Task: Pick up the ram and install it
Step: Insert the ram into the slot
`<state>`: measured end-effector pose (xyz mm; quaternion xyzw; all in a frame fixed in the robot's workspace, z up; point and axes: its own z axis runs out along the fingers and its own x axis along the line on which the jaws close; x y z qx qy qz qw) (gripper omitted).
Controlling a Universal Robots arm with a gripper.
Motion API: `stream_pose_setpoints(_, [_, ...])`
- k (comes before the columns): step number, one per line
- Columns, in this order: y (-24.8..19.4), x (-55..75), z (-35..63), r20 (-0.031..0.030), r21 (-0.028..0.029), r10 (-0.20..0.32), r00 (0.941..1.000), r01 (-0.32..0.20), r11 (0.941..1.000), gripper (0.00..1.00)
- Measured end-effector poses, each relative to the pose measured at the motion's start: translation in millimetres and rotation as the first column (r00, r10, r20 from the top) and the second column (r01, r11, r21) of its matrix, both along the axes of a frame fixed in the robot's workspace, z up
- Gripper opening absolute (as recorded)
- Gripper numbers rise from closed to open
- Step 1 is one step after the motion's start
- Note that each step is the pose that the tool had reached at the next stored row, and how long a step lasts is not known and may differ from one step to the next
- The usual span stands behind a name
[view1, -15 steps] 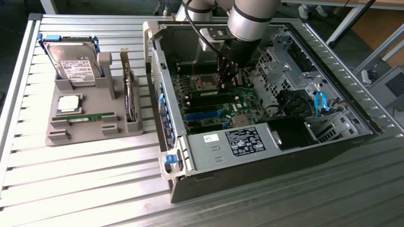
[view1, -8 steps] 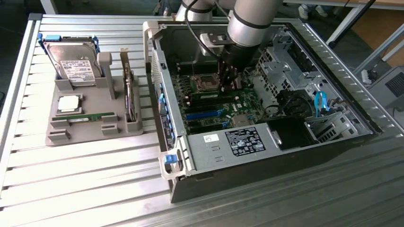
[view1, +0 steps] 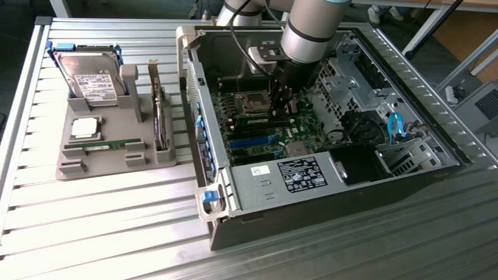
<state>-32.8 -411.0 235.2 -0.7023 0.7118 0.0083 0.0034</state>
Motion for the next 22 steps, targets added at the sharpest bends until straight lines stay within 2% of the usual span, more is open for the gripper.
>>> stream_pose_setpoints(1, [0.0,0.0,0.0,-0.0001,-0.0001,0.002,1.0000,-0.002,1.0000,0.11])
stream_pose_setpoints(2, [-2.0,0.0,-0.1,0.0000,-0.0001,0.035,0.9994,-0.035,0.9994,0.11])
stream_pose_setpoints(11, [-1.9,0.1,-2.9,0.0000,-0.0001,0.017,0.9998,-0.017,0.9998,0.11])
stream_pose_setpoints(13, [-1.9,0.1,-2.9,0.0000,0.0000,0.018,0.9998,-0.018,0.9998,0.12])
stream_pose_setpoints(14, [-1.9,0.1,-2.9,0.0000,0.0000,0.017,0.9998,-0.017,0.9998,0.18])
stream_pose_setpoints(15, [-1.9,0.1,-2.9,0.0000,-0.0001,0.018,0.9998,-0.018,0.9998,0.18])
stream_pose_setpoints(16, [-1.9,0.1,-2.9,0.0000,-0.0022,0.018,0.9998,-0.018,0.9998,0.18])
stream_pose_setpoints(17, [-1.9,0.1,-1.8,-0.0002,-0.0046,0.018,0.9998,-0.018,0.9998,0.18])
stream_pose_setpoints(20, [-1.5,0.2,10.2,0.0000,-0.0042,0.018,0.9998,-0.018,0.9998,0.18])
stream_pose_setpoints(21, [-1.3,0.1,11.2,0.0000,-0.0044,0.018,0.9998,-0.018,0.9998,0.18])
stream_pose_setpoints(22, [-1.1,1.7,11.5,-0.0002,-0.0046,0.017,0.9998,-0.017,0.9998,0.09])
